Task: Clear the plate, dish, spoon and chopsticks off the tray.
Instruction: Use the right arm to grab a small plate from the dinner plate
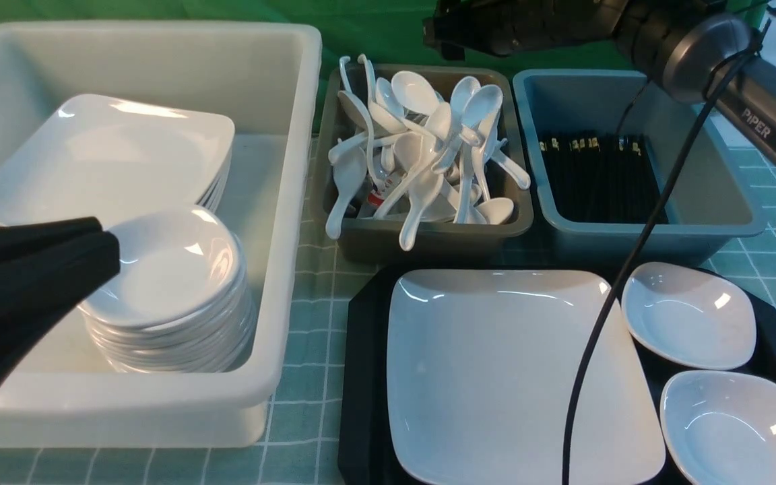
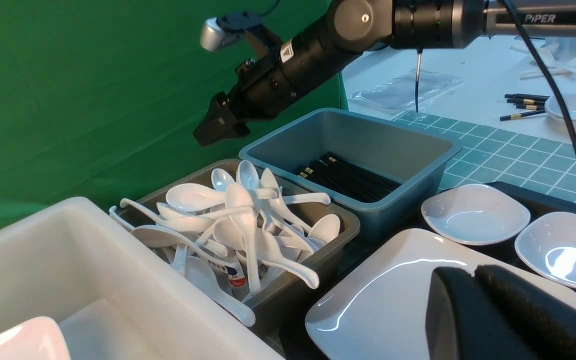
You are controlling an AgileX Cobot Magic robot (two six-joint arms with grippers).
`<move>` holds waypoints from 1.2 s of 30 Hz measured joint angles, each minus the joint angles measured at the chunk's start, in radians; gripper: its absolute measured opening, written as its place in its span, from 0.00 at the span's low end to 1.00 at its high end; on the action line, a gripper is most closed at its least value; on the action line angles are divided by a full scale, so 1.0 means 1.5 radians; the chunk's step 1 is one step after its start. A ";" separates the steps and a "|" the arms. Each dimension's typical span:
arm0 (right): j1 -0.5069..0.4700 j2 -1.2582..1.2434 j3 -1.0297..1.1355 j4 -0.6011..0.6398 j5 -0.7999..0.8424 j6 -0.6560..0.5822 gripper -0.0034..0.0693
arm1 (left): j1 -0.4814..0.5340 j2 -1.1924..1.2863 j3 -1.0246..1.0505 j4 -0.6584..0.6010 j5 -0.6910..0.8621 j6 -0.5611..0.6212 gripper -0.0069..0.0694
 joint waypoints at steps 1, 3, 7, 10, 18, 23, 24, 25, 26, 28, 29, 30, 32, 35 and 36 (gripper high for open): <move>0.000 -0.005 0.000 0.000 0.008 0.000 0.78 | 0.000 0.000 0.000 0.000 0.000 0.000 0.11; -0.001 -0.036 0.000 -0.003 0.077 0.000 0.77 | 0.000 0.000 0.000 0.000 0.001 0.000 0.11; -0.005 -0.114 0.000 -0.054 0.268 -0.001 0.58 | 0.000 0.000 0.000 0.001 0.002 0.000 0.11; -0.005 -0.162 -0.001 -0.114 0.417 -0.002 0.34 | 0.000 0.000 0.000 0.001 0.012 0.000 0.11; -0.008 -0.260 0.077 -0.229 0.480 0.011 0.14 | 0.000 0.000 0.000 -0.024 0.054 -0.001 0.11; -0.009 -0.454 0.379 -0.243 0.478 0.041 0.15 | 0.000 0.000 0.000 -0.030 0.092 -0.001 0.11; -0.009 -0.477 0.422 -0.243 0.478 0.047 0.15 | 0.000 0.000 0.000 -0.030 0.098 -0.001 0.11; -0.009 -0.514 0.495 -0.244 0.477 0.059 0.15 | 0.000 0.000 0.000 -0.030 0.102 -0.001 0.11; -0.005 -0.547 0.568 -0.245 0.475 0.070 0.16 | 0.000 0.000 0.000 -0.030 0.106 -0.001 0.11; 0.003 -0.604 0.721 -0.247 0.451 0.083 0.20 | 0.000 0.000 0.000 -0.030 0.108 -0.001 0.11; 0.008 -0.618 0.770 -0.247 0.434 0.084 0.24 | 0.000 0.000 0.000 -0.030 0.108 -0.001 0.11; 0.013 -0.631 0.815 -0.247 0.412 0.085 0.28 | 0.000 0.000 0.000 -0.030 0.108 -0.001 0.11; 0.028 -0.642 0.906 -0.248 0.377 0.086 0.39 | 0.000 0.000 0.000 -0.032 0.108 -0.001 0.11; 0.048 -0.644 1.002 -0.262 0.309 0.080 0.60 | 0.000 0.000 0.000 -0.047 0.109 0.011 0.11; 0.052 -0.645 1.025 -0.267 0.281 0.079 0.65 | 0.000 0.000 0.000 -0.054 0.109 0.019 0.11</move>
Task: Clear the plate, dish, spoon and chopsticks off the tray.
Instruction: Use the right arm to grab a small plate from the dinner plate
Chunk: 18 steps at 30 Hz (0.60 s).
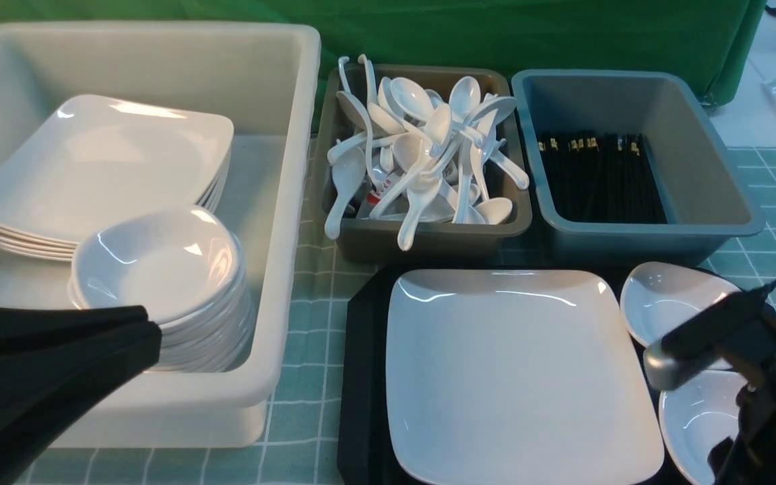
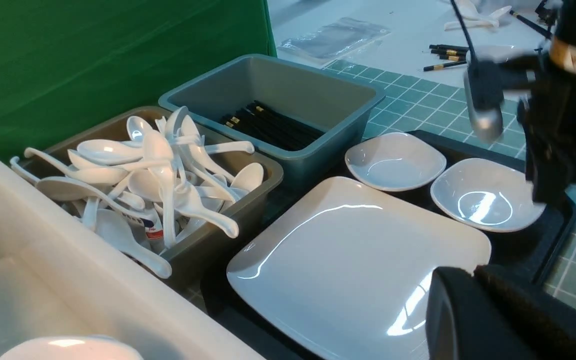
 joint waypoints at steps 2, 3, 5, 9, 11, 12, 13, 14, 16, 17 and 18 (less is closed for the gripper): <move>0.003 0.000 0.029 -0.006 -0.048 0.000 0.71 | 0.000 0.000 0.000 -0.016 0.000 0.014 0.11; 0.004 0.000 0.046 -0.011 -0.078 -0.001 0.73 | 0.000 0.000 0.000 -0.027 0.000 0.022 0.11; 0.004 0.000 0.067 -0.026 -0.133 -0.002 0.75 | 0.000 0.000 0.000 -0.035 0.001 0.028 0.11; 0.004 0.000 0.079 -0.065 -0.210 -0.004 0.75 | 0.000 0.000 0.000 -0.042 0.006 0.031 0.11; 0.004 0.010 0.080 -0.102 -0.241 -0.005 0.75 | 0.000 0.000 0.000 -0.046 0.012 0.034 0.11; 0.004 0.018 0.080 -0.112 -0.242 -0.005 0.75 | 0.000 0.000 0.000 -0.047 0.015 0.034 0.11; 0.004 0.029 0.080 -0.118 -0.242 -0.005 0.75 | 0.000 0.000 0.000 -0.048 0.019 0.036 0.11; 0.004 0.040 0.080 -0.120 -0.242 -0.002 0.75 | 0.000 0.000 0.000 -0.048 0.023 0.037 0.11; 0.004 0.064 0.080 -0.120 -0.243 0.003 0.75 | 0.000 0.000 0.000 -0.049 0.034 0.037 0.11; 0.004 0.079 0.080 -0.121 -0.246 0.004 0.75 | 0.000 0.000 0.000 -0.049 0.036 0.040 0.11; 0.004 0.084 0.080 -0.122 -0.246 0.004 0.75 | 0.000 0.000 0.000 -0.049 0.038 0.041 0.11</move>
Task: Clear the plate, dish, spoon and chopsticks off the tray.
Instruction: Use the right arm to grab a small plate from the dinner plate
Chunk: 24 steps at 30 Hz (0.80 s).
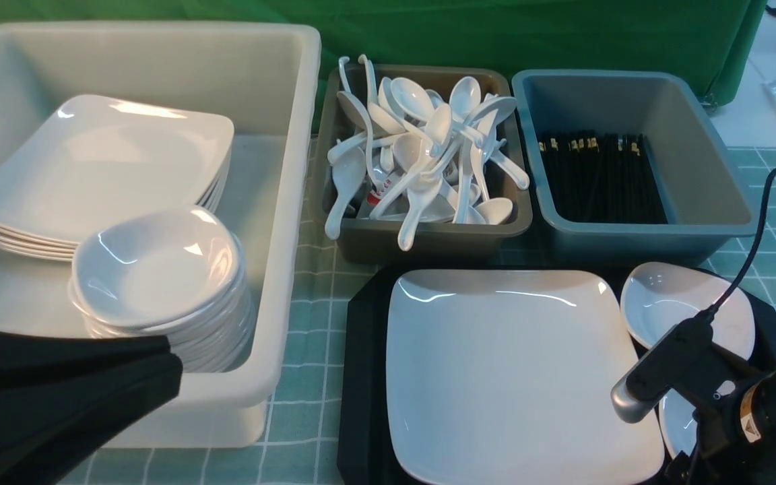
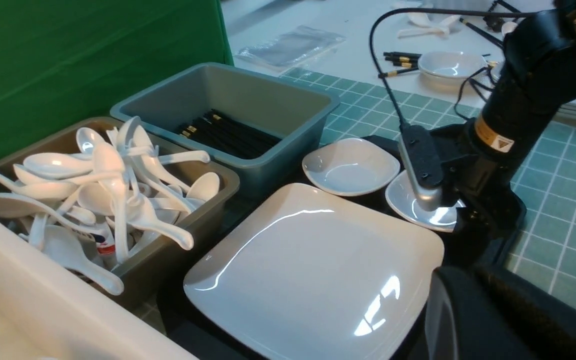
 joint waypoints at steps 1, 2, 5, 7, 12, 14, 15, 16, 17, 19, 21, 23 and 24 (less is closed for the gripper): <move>0.000 0.011 0.000 0.000 -0.003 0.000 0.75 | 0.000 0.000 0.000 0.000 0.002 0.001 0.11; 0.000 0.024 0.000 -0.001 -0.005 0.000 0.76 | 0.000 0.000 0.000 0.000 0.005 0.001 0.11; 0.000 0.042 -0.003 -0.003 -0.007 0.000 0.76 | 0.000 0.000 0.000 0.000 0.006 0.007 0.11; 0.000 0.048 -0.005 -0.003 -0.007 -0.001 0.75 | 0.000 0.000 0.000 0.000 0.007 0.009 0.11; 0.002 0.054 -0.010 0.002 -0.009 -0.003 0.51 | 0.000 0.000 0.000 0.000 0.012 0.012 0.11; 0.005 0.053 -0.010 -0.002 -0.008 -0.003 0.42 | 0.000 0.000 0.000 0.000 0.013 0.016 0.11; 0.006 0.051 -0.014 -0.014 0.001 -0.003 0.39 | 0.000 0.000 0.000 0.000 0.015 0.019 0.11; 0.006 0.048 -0.021 -0.014 0.014 -0.004 0.39 | 0.000 0.000 0.000 0.000 0.015 0.021 0.11; 0.006 0.045 -0.030 -0.014 0.031 -0.005 0.37 | 0.000 0.000 0.000 0.000 0.015 0.023 0.11; 0.006 0.039 -0.046 -0.008 0.055 -0.005 0.34 | 0.000 0.000 0.000 0.000 0.015 0.024 0.11; 0.006 0.008 -0.092 0.013 0.133 -0.006 0.22 | 0.000 0.000 0.000 0.000 0.015 0.025 0.11; 0.007 -0.034 -0.147 0.050 0.256 -0.002 0.13 | 0.000 0.000 0.000 0.000 0.015 0.026 0.11; 0.010 -0.048 -0.171 0.061 0.284 -0.001 0.13 | 0.000 0.000 0.000 0.000 0.015 0.026 0.11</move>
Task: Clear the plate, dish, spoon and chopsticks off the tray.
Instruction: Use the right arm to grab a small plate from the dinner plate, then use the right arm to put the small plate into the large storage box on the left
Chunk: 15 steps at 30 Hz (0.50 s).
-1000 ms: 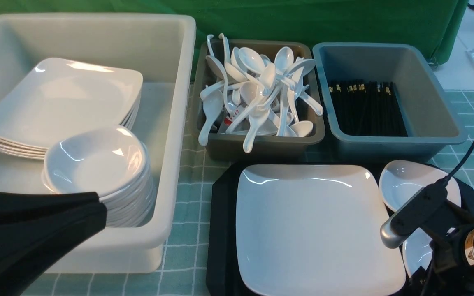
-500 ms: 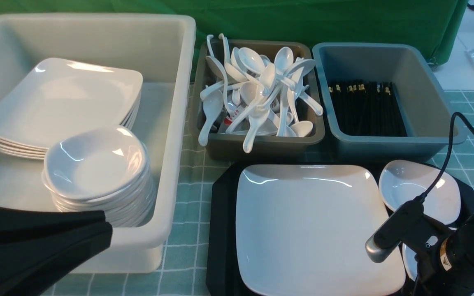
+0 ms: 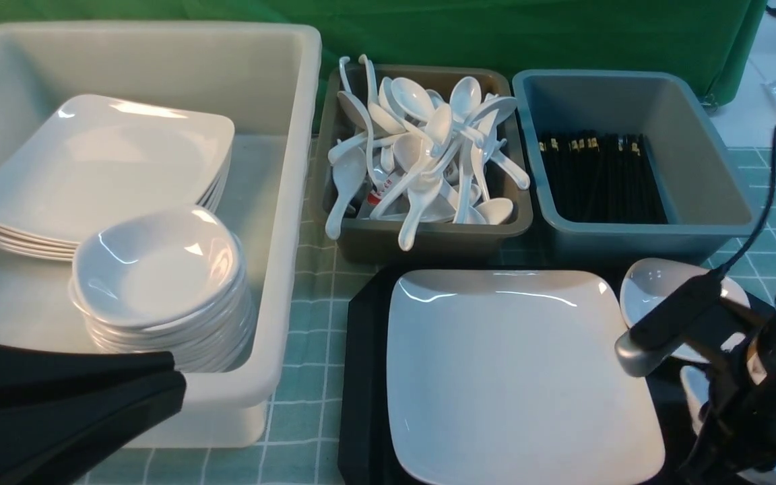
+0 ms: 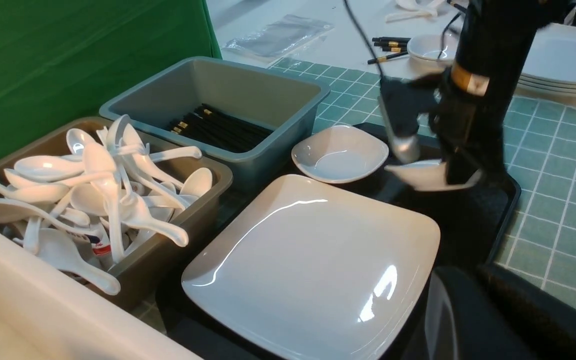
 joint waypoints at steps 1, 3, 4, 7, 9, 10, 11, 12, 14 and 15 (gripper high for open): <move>0.006 -0.018 -0.028 0.008 0.047 0.006 0.13 | 0.000 0.000 0.000 0.002 0.000 0.000 0.11; 0.028 -0.053 -0.094 0.022 0.099 0.024 0.13 | 0.000 0.000 0.000 0.005 0.000 0.000 0.11; 0.044 -0.064 -0.139 0.026 0.110 0.029 0.13 | 0.000 0.000 0.000 0.011 -0.004 -0.003 0.11; 0.115 -0.064 -0.255 0.029 0.109 0.028 0.13 | 0.000 -0.001 -0.002 0.043 -0.017 -0.045 0.11; 0.158 -0.048 -0.312 0.029 0.088 0.005 0.13 | 0.000 -0.005 -0.009 0.096 -0.024 -0.101 0.11; 0.178 -0.036 -0.344 0.029 0.070 -0.012 0.13 | 0.000 -0.008 -0.016 0.141 -0.024 -0.137 0.11; 0.205 -0.025 -0.367 0.029 0.050 -0.026 0.13 | 0.000 -0.013 -0.023 0.172 -0.024 -0.177 0.11; 0.232 -0.007 -0.398 0.029 0.034 -0.049 0.13 | 0.000 -0.018 -0.029 0.216 -0.023 -0.220 0.11; 0.280 0.041 -0.456 0.031 -0.012 -0.104 0.13 | 0.000 -0.037 -0.049 0.307 -0.011 -0.308 0.11; 0.311 0.073 -0.498 0.034 -0.033 -0.137 0.13 | 0.000 -0.054 -0.060 0.371 0.004 -0.371 0.11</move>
